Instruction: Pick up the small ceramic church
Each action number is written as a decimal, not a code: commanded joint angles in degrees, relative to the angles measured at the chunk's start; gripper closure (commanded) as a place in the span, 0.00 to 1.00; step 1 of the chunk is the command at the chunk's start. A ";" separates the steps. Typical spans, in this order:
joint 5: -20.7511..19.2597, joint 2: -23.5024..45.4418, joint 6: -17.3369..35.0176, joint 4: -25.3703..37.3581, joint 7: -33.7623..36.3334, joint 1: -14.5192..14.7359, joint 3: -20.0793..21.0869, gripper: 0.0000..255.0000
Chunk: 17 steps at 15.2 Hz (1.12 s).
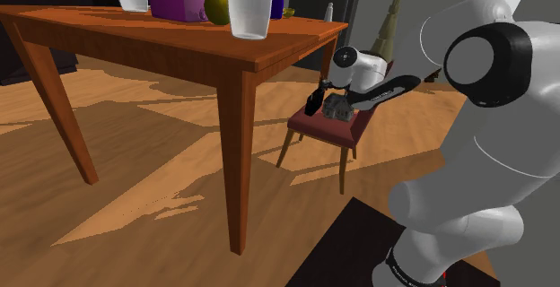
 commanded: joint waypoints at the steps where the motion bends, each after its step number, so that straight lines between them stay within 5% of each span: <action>1: -6.34 1.70 -1.70 2.37 7.57 -1.82 0.77 0.00; 6: -17.94 5.70 -6.47 7.67 21.62 -4.48 0.44 0.00; 16: -26.01 8.78 -7.92 6.56 30.24 -4.44 0.82 0.00; 17: -26.19 8.87 -7.96 6.55 30.41 -4.44 0.83 1.00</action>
